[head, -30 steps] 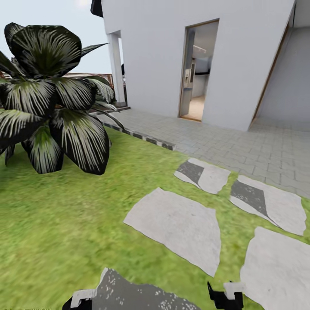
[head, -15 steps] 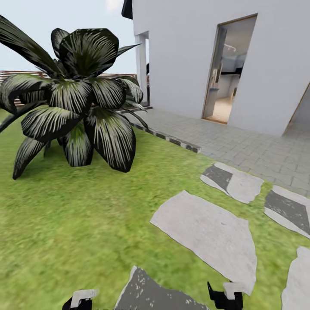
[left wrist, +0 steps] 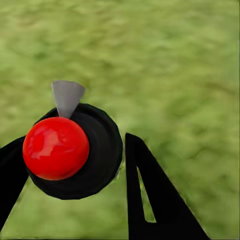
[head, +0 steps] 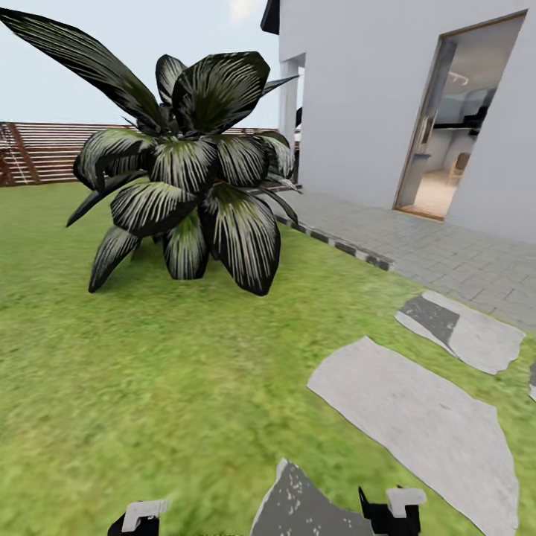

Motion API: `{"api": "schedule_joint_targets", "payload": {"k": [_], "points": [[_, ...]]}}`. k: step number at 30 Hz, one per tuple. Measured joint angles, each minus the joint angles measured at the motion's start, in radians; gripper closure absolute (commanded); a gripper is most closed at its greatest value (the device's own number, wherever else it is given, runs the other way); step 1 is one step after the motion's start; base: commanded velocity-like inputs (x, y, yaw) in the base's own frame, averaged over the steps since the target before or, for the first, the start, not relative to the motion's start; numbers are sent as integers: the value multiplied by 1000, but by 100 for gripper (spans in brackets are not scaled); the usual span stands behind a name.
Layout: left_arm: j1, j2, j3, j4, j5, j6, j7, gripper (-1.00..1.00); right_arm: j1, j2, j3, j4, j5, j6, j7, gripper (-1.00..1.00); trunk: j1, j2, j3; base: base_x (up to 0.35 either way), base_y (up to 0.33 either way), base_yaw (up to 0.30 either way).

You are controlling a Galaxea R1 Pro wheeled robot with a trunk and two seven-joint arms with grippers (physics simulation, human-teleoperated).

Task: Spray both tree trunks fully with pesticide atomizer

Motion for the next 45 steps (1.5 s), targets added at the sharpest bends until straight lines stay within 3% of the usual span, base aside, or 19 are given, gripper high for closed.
{"api": "schedule_joint_targets", "payload": {"k": [19, 45], "points": [[0, 0, 0, 0, 0, 0, 0, 100, 0, 0, 0, 0, 0, 0, 0, -100, 0, 0, 0, 0, 295, 278], [0, -1, -2, 0, -3, 0, -1, 100, 0, 0, 0, 0, 0, -1, 0, -100, 0, 0, 0, 23, 9, 278]]}}
